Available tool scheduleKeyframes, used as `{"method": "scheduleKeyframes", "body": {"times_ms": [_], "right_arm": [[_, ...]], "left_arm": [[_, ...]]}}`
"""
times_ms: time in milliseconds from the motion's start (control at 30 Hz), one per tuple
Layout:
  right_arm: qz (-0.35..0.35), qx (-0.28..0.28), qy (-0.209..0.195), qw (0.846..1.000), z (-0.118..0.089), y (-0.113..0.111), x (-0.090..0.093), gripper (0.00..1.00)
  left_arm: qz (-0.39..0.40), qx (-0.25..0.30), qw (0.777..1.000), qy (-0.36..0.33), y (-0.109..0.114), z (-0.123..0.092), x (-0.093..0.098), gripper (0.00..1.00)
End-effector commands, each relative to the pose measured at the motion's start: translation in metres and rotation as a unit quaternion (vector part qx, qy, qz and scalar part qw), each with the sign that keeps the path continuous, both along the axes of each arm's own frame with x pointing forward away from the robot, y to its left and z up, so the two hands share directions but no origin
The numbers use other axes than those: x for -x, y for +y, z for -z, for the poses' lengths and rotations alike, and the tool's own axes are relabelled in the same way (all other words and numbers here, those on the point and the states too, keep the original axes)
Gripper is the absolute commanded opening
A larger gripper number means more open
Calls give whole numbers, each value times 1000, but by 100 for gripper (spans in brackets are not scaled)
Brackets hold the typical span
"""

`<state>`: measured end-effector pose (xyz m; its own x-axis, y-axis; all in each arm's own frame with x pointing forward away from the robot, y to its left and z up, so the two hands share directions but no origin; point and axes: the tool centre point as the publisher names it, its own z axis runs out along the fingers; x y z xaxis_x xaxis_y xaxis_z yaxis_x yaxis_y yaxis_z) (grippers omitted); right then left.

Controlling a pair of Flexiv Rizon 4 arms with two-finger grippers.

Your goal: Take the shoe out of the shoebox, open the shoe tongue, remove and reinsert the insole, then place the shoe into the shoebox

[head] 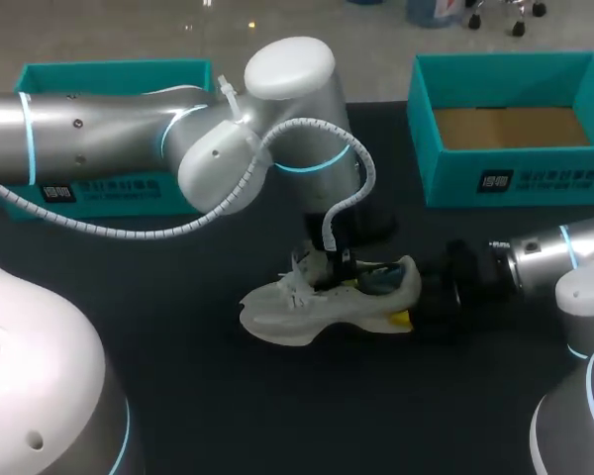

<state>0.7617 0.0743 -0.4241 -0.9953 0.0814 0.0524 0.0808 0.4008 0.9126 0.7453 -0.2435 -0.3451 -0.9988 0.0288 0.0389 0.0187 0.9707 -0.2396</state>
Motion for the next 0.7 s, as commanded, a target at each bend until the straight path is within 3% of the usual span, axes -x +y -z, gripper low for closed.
{"method": "scheduleKeyframes", "body": {"times_ms": [33, 367, 700], "right_arm": [[0, 1, 0, 1000, 5, 2, -1, 0], [0, 1, 0, 1000, 5, 2, -1, 0], [0, 1, 0, 1000, 5, 2, -1, 0]], "left_arm": [[4, 28, 1000, 10, 9, -6, 2, 0], [39, 99, 993, 55, 9, -22, 5, 0], [53, 160, 983, 68, -8, -31, -1, 0]]}}
